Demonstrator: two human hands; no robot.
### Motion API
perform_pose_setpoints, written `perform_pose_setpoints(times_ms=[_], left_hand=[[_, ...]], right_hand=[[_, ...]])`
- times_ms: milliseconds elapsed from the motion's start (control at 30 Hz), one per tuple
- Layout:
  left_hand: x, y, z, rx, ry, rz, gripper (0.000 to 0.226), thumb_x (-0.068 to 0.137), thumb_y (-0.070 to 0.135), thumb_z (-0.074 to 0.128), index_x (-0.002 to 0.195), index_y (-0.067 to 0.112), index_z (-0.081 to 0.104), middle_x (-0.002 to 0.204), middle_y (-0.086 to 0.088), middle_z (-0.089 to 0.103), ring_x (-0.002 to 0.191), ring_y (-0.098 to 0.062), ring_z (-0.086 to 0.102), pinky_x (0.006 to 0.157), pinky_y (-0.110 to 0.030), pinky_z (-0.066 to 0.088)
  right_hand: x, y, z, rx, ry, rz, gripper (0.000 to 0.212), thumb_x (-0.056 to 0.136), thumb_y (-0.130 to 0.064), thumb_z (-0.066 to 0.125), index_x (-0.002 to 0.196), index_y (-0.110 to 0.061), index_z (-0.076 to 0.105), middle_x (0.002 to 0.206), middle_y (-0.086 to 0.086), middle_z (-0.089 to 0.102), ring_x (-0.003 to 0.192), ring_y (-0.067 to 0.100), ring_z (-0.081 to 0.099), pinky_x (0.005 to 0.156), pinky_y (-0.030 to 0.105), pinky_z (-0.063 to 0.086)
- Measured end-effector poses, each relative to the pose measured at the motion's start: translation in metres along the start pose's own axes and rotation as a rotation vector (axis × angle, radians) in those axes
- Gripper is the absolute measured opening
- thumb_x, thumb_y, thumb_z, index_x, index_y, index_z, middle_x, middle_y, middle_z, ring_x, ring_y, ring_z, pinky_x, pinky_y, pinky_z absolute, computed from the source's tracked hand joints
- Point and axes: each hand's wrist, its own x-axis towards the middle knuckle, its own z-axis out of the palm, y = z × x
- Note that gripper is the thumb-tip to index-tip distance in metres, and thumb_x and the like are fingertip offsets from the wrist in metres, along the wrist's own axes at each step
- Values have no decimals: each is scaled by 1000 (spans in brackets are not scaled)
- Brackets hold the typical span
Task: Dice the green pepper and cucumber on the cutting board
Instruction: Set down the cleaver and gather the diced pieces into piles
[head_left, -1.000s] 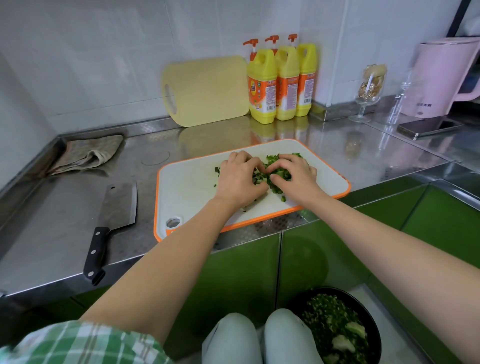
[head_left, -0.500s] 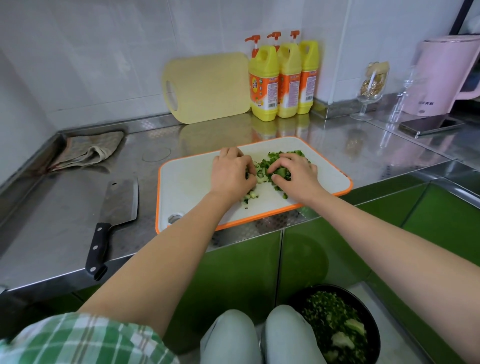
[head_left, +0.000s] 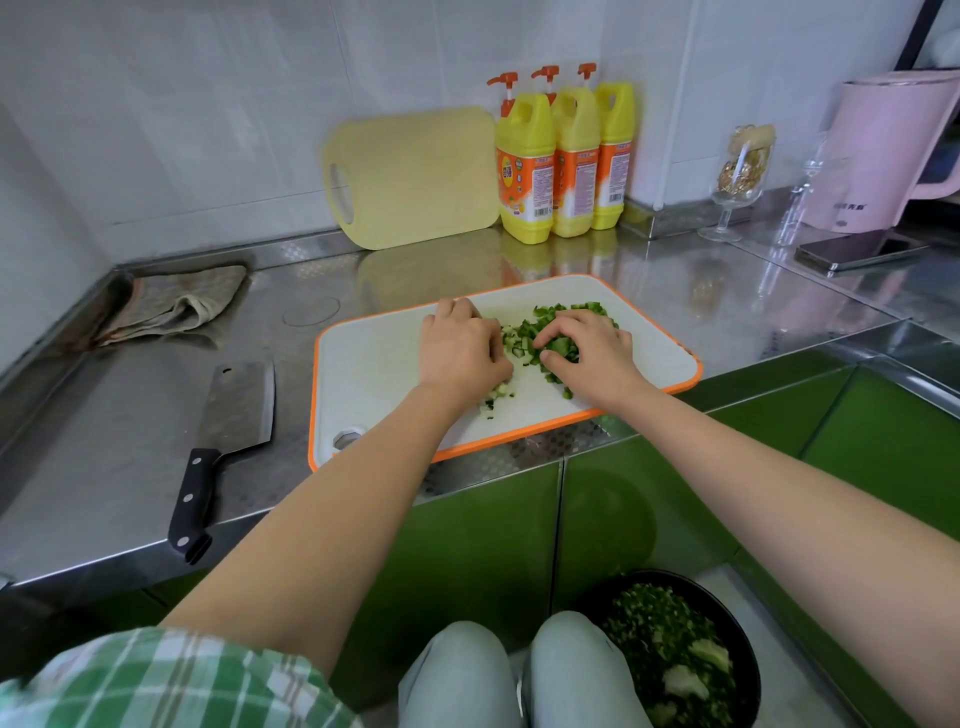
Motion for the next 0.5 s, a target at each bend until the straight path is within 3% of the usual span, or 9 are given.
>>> perform_pose_setpoints(times_ms=[167,300,500], left_hand=[[1,-5,-1,-116,29,-18,13,74,21,68,87,24,71,104,-3,55,106,-26,44,80,-30,31],[2,9,2,-164,34,93,13,75,32,70,87,28,73,103,0,54,104,-22,44,82,-30,31],[5,10,4,-136,-15,73,10,80,37,71,87,30,74,108,1,53,111,-21,40,86,-30,30]], right_hand=[[1,0,0,-1,-1,3,12,91,-30,59,101,-34,65,139,-5,46,135,19,32,107,40,17],[1,1,1,-14,5,2,13,91,-31,59,103,-34,65,138,-6,46,134,18,33,106,40,18],[0,0,1,-18,4,2,15,88,-41,63,101,-34,64,136,-7,47,134,17,32,104,38,19]])
